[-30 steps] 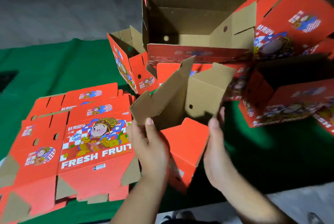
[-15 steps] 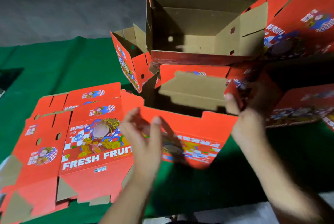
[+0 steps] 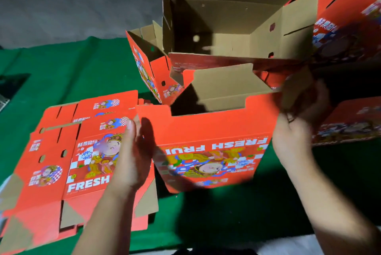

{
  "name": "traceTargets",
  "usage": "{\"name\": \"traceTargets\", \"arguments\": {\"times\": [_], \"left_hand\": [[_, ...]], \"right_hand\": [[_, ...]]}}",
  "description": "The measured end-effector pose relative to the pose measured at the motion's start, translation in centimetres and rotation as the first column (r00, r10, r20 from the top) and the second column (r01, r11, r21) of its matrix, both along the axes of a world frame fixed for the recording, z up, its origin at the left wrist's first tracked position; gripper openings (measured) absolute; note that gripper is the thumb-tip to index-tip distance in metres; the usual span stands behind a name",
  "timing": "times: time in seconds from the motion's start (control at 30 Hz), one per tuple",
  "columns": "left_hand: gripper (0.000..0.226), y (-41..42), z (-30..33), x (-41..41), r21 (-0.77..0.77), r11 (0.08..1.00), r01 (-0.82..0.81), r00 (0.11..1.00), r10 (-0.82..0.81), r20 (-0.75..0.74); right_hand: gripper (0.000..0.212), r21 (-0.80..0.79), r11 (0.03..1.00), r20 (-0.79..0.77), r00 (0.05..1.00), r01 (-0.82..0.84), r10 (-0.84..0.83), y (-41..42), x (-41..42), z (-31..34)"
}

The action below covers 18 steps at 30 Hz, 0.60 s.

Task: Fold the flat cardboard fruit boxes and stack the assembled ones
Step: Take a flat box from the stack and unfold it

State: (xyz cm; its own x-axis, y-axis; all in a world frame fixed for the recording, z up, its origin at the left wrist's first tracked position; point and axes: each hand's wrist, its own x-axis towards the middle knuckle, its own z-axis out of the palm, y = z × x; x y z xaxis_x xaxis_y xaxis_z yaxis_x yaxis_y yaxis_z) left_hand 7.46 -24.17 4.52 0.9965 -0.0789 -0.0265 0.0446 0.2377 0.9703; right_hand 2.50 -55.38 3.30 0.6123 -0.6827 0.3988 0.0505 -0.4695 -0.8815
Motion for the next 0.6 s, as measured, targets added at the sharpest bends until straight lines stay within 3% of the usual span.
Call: {"name": "traceTargets", "arguments": {"times": [0.07, 0.13, 0.2, 0.23, 0.3, 0.37, 0.47, 0.57, 0.6], "left_hand": [[0.039, 0.0, 0.3, -0.8, 0.253, 0.965, -0.064, 0.995, 0.041, 0.093], [0.029, 1.2, 0.0, -1.2, 0.564, 0.818, -0.108, 0.951, -0.080, 0.298], [0.034, 2.3, -0.4, -1.0, 0.753, 0.645, -0.133, 0.936, -0.168, 0.310], [0.031, 2.4, -0.5, -0.8, 0.800, 0.584, -0.137, 0.941, -0.176, 0.290], [0.036, 2.0, -0.5, -0.3, 0.847, 0.505, -0.164, 0.933, -0.201, 0.300], [0.046, 0.9, -0.6, 0.0, 0.833, 0.483, -0.271, 0.909, -0.158, 0.387], [0.045, -0.6, -0.9, -0.1, 0.762, 0.455, -0.460, 0.861, 0.019, 0.508], [0.060, -1.3, -0.8, -0.2, 0.738, 0.415, -0.533, 0.820, 0.038, 0.571], [0.068, -1.4, -0.7, 0.0, 0.728, 0.438, -0.527, 0.818, 0.028, 0.575]], "right_hand": [[0.043, -0.092, 0.994, -0.097, 0.994, -0.055, 0.046, -0.6, -0.2, -1.4], [0.039, -0.093, 0.982, -0.126, 0.980, -0.163, 0.151, -0.8, -1.2, -2.4], [0.026, 0.049, 0.954, -0.086, 0.950, -0.296, 0.299, -0.8, -2.2, -2.8], [0.029, 0.137, 0.933, -0.070, 0.936, -0.334, 0.346, -0.8, -2.3, -2.9], [0.040, 0.181, 0.921, -0.126, 0.921, -0.344, 0.369, -0.8, -2.3, -2.7], [0.038, -0.012, 0.955, -0.215, 0.934, -0.295, 0.286, -1.1, -1.8, -1.9], [0.054, -0.090, 0.964, -0.256, 0.942, -0.249, 0.219, -1.9, -1.3, -0.6], [0.025, -0.071, 0.971, -0.249, 0.946, -0.230, 0.206, -2.5, -1.2, -0.4], [0.039, -0.061, 0.971, -0.276, 0.938, -0.233, 0.208, -2.4, -1.3, -0.2]]}}
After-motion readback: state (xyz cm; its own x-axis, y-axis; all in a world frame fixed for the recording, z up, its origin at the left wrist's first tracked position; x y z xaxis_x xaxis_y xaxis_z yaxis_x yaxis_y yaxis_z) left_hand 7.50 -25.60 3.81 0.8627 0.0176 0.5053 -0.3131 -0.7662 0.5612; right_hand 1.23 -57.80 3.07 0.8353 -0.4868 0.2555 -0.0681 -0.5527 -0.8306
